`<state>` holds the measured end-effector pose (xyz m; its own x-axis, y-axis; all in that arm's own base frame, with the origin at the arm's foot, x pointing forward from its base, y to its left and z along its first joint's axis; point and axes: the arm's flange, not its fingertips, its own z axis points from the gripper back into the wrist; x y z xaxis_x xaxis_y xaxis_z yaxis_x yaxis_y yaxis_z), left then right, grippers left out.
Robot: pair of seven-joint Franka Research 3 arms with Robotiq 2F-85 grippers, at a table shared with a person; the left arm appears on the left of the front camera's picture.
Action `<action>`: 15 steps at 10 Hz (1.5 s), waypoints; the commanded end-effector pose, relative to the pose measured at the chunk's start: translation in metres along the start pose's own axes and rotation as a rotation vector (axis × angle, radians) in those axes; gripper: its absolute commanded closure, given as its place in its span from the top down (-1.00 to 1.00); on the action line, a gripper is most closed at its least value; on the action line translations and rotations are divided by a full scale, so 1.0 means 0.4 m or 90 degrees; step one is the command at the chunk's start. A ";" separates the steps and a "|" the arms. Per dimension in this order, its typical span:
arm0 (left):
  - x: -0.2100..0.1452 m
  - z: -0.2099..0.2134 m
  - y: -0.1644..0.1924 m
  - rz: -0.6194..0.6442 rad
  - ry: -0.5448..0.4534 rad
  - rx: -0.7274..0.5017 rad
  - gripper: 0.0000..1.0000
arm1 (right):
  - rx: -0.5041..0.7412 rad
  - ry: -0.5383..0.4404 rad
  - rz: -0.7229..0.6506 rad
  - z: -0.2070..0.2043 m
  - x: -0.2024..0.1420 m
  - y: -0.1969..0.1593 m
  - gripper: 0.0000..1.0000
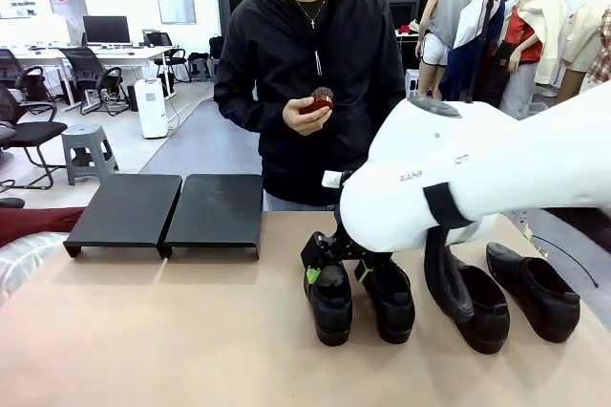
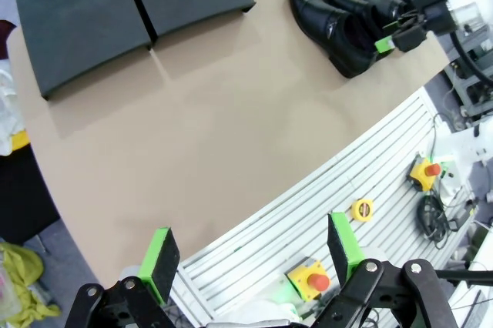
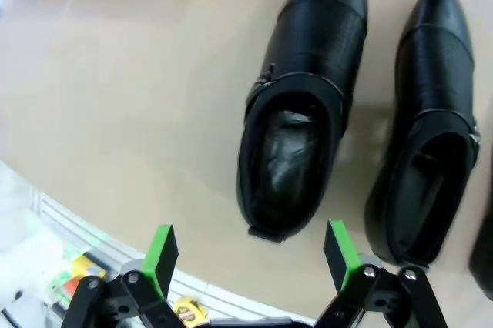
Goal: Organize the shoes by placing them on the stand.
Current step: Pick up one Shoe and place it in the middle of the table.
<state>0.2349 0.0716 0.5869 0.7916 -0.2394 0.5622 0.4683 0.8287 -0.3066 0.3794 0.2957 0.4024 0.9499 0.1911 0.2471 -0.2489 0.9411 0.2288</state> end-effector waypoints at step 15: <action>0.001 0.002 0.003 -0.006 0.001 -0.010 1.00 | -0.114 0.075 -0.211 -0.199 0.141 -0.068 -1.00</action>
<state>0.2349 0.0715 0.5869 0.7917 -0.2394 0.5621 0.4683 0.8286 -0.3066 0.4483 0.2941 0.3391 0.9930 -0.0913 0.0745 0.0796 0.9860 0.1464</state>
